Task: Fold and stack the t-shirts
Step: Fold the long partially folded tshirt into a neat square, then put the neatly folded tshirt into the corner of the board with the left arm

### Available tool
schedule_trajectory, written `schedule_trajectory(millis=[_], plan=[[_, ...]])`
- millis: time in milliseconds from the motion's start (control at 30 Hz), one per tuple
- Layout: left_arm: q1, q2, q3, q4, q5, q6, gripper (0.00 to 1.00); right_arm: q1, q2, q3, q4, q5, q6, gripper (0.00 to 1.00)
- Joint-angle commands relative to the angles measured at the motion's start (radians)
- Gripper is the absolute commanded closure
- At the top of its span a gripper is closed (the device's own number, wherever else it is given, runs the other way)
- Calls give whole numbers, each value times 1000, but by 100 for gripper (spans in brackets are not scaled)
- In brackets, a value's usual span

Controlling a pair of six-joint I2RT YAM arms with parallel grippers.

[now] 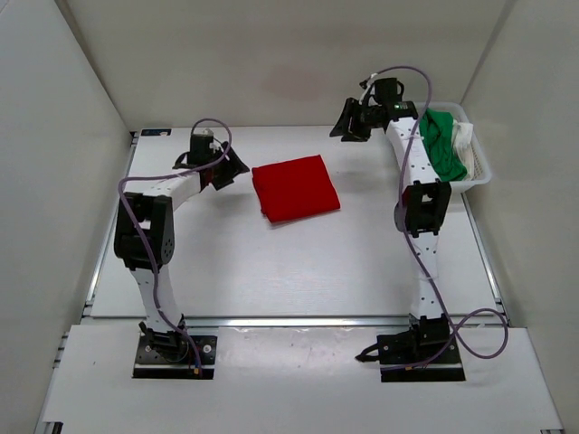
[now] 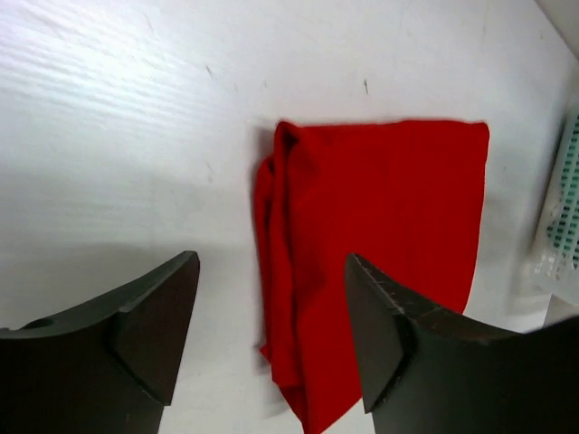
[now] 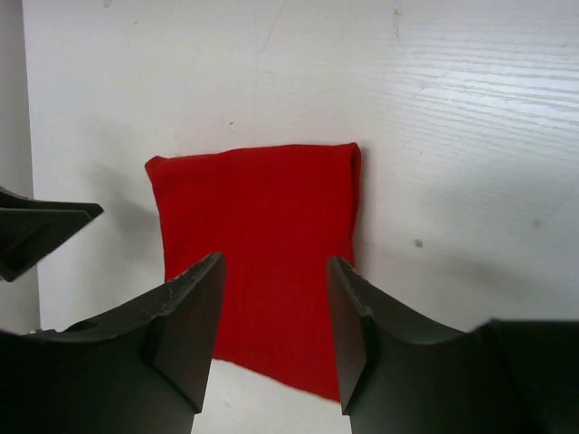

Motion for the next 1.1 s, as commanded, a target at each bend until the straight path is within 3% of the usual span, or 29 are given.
schedule_trajectory(millis=[0, 133, 233, 333, 367, 400, 533, 633, 867, 967, 1033, 1067], plan=[[-70, -68, -116, 80, 52, 11, 24, 17, -231, -3, -79, 55, -80, 54], [-90, -71, -230, 160, 95, -20, 17, 56, -421, -159, -73, 98, -143, 54], [-108, -12, -183, 176, 101, -6, 18, 99, -574, -373, 10, 166, -175, 53], [-137, 67, -144, 162, 121, -29, 28, 109, -745, -638, 210, 146, -131, 51], [-148, 89, -134, 166, 130, -40, 34, 95, -804, -743, 243, 104, -108, 51], [-157, 113, -132, 198, 133, -40, 49, 96, -829, -789, 316, 77, -88, 51], [-173, 173, -25, 197, 158, -60, 81, 99, -935, -1038, 439, 60, -57, 52], [-101, 192, 76, 183, 142, -80, 90, 102, -999, -1206, 531, 14, -21, 53], [195, 219, 407, 15, 41, -60, 96, 162, -1066, -1506, 696, -38, 35, 54], [350, 155, 372, 24, 6, -70, 98, 190, -1049, -1544, 717, -52, 41, 55], [404, 63, 203, 106, -28, -98, 88, 210, -1035, -1557, 736, -65, 48, 56], [425, 26, 155, 193, -40, -123, 70, 219, -1021, -1564, 745, -90, 53, 56]])
